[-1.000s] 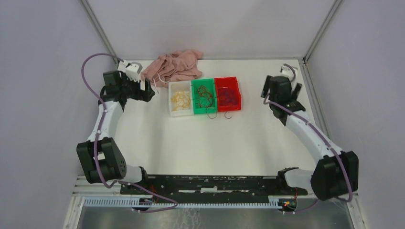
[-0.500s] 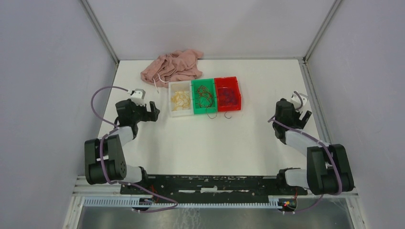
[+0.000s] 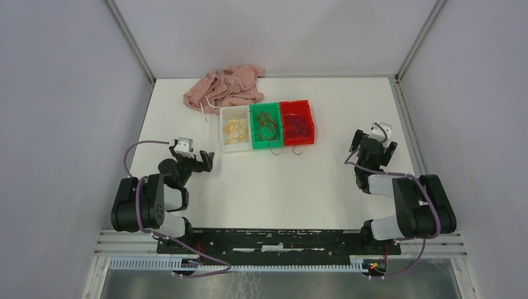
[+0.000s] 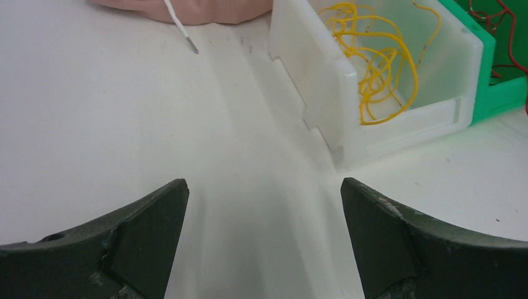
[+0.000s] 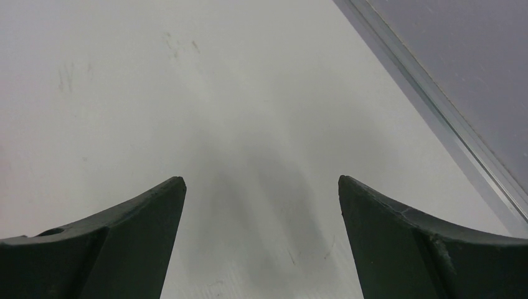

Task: Untangle the cables
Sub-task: Reset both arms

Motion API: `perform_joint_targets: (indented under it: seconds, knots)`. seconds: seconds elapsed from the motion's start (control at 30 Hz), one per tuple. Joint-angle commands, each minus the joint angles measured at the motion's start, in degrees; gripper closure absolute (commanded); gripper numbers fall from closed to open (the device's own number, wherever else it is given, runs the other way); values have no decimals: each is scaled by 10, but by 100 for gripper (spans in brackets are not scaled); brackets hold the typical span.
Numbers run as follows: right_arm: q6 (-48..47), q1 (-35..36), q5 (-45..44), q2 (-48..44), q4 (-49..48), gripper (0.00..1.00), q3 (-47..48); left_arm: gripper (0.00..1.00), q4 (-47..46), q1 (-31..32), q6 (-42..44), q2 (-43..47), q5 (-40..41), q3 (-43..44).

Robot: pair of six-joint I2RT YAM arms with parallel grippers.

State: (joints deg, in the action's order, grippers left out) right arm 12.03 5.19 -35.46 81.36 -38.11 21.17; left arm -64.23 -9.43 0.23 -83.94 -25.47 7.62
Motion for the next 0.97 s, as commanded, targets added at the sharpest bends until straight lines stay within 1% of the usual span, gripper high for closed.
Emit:
perform_joint_targets:
  seconds: [0.0, 0.03, 0.07, 0.1, 0.13, 0.17, 0.2, 0.23, 0.27, 0.3, 0.33, 0.37, 0.43, 0.93]
  knots:
    - [-52, 0, 97, -2, -136, 0, -42, 1, -160, 42, 1, 4, 97, -32]
    - [-63, 0, 131, 9, -145, 0, -44, 1, -169, 46, 5, -20, 98, -23]
    - [-80, 3, 149, 46, -208, 0, -53, 1, -208, 46, -7, -51, 94, -13]
    - [-95, 15, 135, 73, -272, 0, -62, 1, -177, 47, -11, -51, 98, 2]
    - [-97, 34, 94, 66, -244, 0, -54, 1, -91, 53, 10, -26, 109, 26]
    - [-90, 40, 79, 48, -180, 0, -38, 1, -39, 61, 15, -19, 121, 45]
    - [-86, 40, 72, 48, -147, 1, -22, 1, -68, 63, 4, -35, 121, 44]
    - [-85, 37, 65, 61, -163, 1, -19, 1, -83, 63, 4, -39, 120, 40]
    - [-83, 33, 69, 65, -173, 1, -21, 1, -58, 63, 12, -30, 118, 44]
    - [-79, 31, 72, 59, -153, 1, -16, 1, -49, 63, 14, -26, 118, 44]
    - [-76, 29, 73, 54, -139, 1, -14, 1, -62, 63, 9, -30, 115, 42]
    - [-79, 30, 73, 56, -150, 1, -16, 1, -71, 63, 7, -34, 116, 41]
    - [-79, 30, 73, 54, -146, 1, -17, 1, -60, 63, 9, -30, 116, 42]
    - [-79, 29, 73, 55, -147, 1, -17, 1, -59, 64, 9, -32, 119, 44]
